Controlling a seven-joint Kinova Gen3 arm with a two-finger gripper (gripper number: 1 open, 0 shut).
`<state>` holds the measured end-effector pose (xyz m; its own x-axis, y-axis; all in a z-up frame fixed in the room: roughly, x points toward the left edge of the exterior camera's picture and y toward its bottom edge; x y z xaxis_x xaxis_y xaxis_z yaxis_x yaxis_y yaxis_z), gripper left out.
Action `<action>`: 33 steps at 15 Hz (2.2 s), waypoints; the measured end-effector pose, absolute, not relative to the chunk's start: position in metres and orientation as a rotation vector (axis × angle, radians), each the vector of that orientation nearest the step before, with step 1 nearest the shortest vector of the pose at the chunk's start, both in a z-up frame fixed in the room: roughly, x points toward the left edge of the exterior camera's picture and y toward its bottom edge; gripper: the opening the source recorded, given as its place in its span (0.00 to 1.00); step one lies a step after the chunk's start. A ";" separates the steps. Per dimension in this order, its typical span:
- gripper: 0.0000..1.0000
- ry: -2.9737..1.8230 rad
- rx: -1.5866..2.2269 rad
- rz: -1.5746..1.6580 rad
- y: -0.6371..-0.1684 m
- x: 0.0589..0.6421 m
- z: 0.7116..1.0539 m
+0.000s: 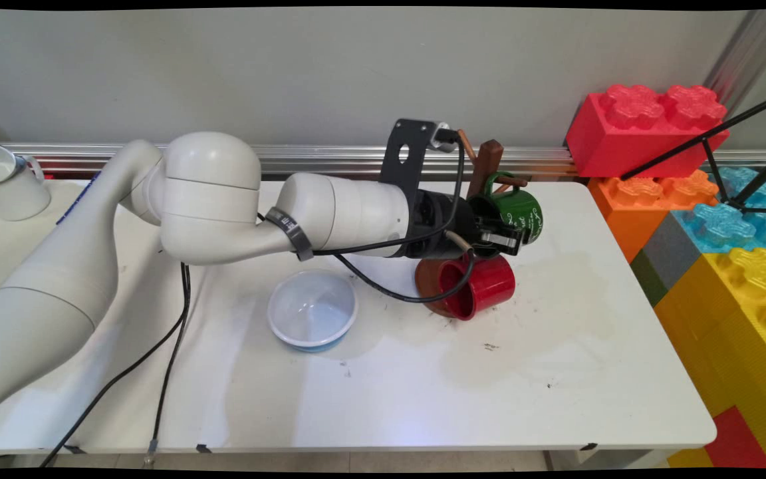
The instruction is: Place the picked object on the table
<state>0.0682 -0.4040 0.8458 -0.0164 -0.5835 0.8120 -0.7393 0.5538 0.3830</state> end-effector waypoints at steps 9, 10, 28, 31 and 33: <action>0.00 -1.672 1.128 0.145 -0.398 0.074 0.852; 0.00 -1.667 1.125 0.142 -0.398 0.074 0.853; 0.00 -1.601 1.045 -0.007 -0.378 0.055 0.888; 0.00 -1.615 1.035 -0.036 -0.372 0.053 0.891; 0.00 -1.649 1.029 -0.047 -0.368 0.054 0.892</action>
